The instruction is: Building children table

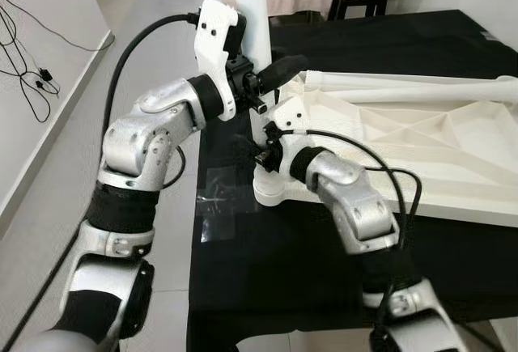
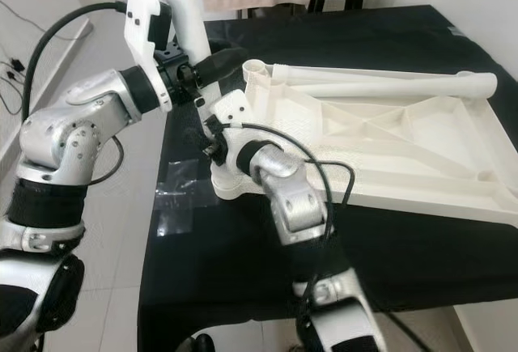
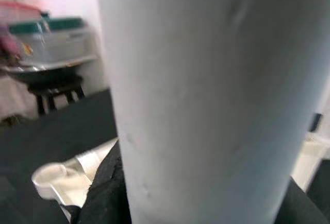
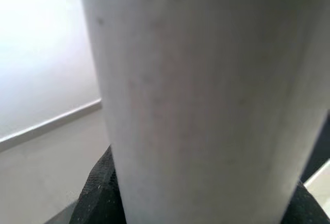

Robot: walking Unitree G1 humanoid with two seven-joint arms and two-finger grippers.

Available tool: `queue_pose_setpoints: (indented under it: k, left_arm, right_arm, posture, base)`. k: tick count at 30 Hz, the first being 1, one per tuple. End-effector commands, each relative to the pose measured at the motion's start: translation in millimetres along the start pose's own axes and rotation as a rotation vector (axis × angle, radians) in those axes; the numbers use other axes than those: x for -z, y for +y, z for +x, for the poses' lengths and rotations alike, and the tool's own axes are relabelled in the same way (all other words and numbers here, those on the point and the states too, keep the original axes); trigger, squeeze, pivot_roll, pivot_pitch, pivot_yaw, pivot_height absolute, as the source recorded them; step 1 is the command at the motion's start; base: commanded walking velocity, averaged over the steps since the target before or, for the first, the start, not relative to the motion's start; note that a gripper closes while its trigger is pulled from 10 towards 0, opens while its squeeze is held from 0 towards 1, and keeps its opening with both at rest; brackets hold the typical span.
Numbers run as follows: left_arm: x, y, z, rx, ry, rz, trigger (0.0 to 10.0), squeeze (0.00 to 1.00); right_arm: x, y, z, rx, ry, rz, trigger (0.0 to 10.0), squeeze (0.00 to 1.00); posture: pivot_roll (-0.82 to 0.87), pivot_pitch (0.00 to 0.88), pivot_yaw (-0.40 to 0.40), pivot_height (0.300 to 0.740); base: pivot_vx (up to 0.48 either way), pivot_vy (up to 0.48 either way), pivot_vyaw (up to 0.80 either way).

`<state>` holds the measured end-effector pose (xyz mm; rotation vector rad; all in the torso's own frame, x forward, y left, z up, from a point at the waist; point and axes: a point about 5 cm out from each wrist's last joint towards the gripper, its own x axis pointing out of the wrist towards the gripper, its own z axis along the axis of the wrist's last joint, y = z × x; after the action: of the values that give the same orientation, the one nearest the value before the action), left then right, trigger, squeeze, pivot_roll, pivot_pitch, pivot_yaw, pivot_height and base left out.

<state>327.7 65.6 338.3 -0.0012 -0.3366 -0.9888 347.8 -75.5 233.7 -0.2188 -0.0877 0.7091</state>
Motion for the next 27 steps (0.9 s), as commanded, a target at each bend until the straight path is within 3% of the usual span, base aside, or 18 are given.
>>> queue_pose_setpoints:
  k: [1, 6, 14, 15, 27]
  left_arm:
    - [6, -48.2, 25.3, 0.193, 0.051, -0.002, 10.0, 1.0]
    - [0, -63.2, 32.8, 0.195, 0.037, 0.006, 10.0, 1.0]
    - [0, -58.3, 30.6, 0.2, 0.039, 0.003, 10.0, 0.98]
    - [0, -57.4, 30.2, 0.207, 0.038, 0.002, 10.0, 0.0]
    - [-9, -58.9, 33.5, 0.161, 0.006, 0.001, 10.0, 0.0]
  right_arm:
    - [-3, -7.7, 3.0, 0.045, 0.019, 0.016, 10.0, 0.0]
    - [-1, -1.6, 4.9, 0.047, 0.013, 0.04, 10.0, 0.0]
    - [2, -1.7, 4.9, 0.026, -0.002, 0.071, 10.0, 0.0]
    - [2, -4.3, 4.9, 0.027, -0.005, 0.073, 10.0, 0.0]
    - [1, -15.0, 4.3, 0.051, -0.014, 0.097, 10.0, 0.0]
  posture:
    - [0.06, 0.132, 0.052, 0.74]
    - [0.07, 0.131, 0.058, 0.74]
    - [0.06, 0.131, 0.065, 0.74]
    - [0.06, 0.131, 0.066, 0.74]
    - [0.06, 0.122, 0.064, 0.74]
  base:
    - [0.0, 0.0, 0.0]
    - [0.0, 0.0, 0.0]
    - [0.0, 0.0, 0.0]
    - [0.0, 0.0, 0.0]
    - [0.0, 0.0, 0.0]
